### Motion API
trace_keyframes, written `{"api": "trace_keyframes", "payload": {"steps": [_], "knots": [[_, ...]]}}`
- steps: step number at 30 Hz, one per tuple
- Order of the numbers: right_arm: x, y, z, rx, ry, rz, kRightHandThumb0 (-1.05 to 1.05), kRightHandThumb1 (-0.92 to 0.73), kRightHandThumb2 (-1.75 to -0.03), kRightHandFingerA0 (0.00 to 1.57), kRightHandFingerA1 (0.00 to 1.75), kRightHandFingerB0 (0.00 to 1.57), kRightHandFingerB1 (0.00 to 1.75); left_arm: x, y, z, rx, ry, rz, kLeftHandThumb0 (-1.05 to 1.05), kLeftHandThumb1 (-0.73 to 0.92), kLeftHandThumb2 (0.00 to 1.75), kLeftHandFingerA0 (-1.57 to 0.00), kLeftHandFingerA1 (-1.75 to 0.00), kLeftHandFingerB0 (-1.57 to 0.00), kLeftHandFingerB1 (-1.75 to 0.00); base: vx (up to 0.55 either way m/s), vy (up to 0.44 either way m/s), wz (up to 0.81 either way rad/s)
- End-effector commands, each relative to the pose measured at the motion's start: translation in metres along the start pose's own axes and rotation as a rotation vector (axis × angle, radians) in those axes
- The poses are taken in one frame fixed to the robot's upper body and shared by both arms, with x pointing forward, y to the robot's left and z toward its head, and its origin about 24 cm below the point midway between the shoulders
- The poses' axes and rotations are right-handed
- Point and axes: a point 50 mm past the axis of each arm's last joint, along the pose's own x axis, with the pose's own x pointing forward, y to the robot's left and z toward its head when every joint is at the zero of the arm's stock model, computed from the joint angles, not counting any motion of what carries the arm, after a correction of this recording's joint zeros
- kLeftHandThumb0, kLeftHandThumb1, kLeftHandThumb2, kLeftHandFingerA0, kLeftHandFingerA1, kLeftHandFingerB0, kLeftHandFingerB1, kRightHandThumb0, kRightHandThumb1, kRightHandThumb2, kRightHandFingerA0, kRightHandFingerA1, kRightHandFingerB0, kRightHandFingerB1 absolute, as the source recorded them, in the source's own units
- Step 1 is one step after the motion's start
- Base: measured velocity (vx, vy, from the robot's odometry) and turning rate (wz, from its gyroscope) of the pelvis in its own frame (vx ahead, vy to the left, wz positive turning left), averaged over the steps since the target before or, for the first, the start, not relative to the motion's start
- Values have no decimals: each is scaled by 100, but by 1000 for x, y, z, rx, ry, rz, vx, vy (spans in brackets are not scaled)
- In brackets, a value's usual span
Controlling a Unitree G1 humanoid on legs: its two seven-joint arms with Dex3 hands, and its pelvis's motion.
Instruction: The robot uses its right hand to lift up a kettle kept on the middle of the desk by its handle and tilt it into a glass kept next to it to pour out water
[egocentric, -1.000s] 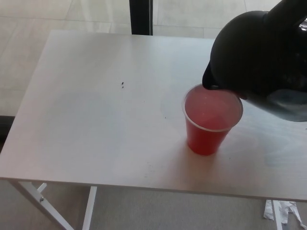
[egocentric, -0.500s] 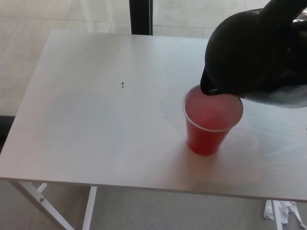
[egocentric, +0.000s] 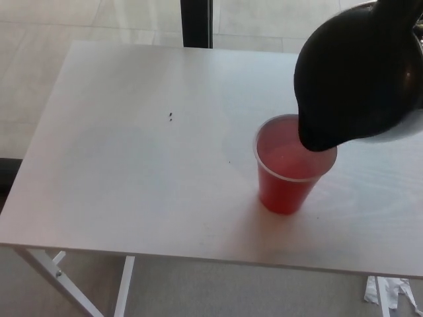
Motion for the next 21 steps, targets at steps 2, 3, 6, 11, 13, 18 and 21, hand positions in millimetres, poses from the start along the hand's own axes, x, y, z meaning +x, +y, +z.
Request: {"api": "trace_keyframes", "payload": {"steps": [2,3,6,11,13,18,21], "knots": [[11,-16,24,-28,-131,-82,-16,-56,-110,92,175,78,144,-2,8,5,-12,1,16,-105,76,84,-54,-77,-37,-125,0,0,0],[11,-15,24,-26,-129,-76,-22,-54,-114,120,140,92,121,-2,8,6,-12,2,17,-105,75,85,-56,-78,-37,-126,0,0,0],[9,-11,29,-18,-132,-52,-19,-51,-114,121,143,97,128,-1,8,8,6,-3,20,-105,77,85,-56,-79,-40,-124,0,0,0],[7,-7,31,-42,-124,-37,-13,-55,-110,90,175,79,151,-1,8,7,4,-2,11,-105,77,85,-54,-78,-37,-123,0,0,0],[6,-6,27,-49,-109,-30,-12,-55,-110,89,175,76,153,-1,7,7,2,-7,14,-105,77,85,-55,-77,-40,-124,0,0,0],[6,-9,21,-87,-69,-27,-9,-54,-108,89,175,81,130,-1,7,8,10,-8,13,-105,78,85,-54,-77,-37,-125,0,0,0],[6,-8,20,-93,-61,-24,-8,-53,-105,95,162,89,97,-2,8,8,11,-9,14,-105,78,85,-55,-77,-37,-124,0,0,0]]}}
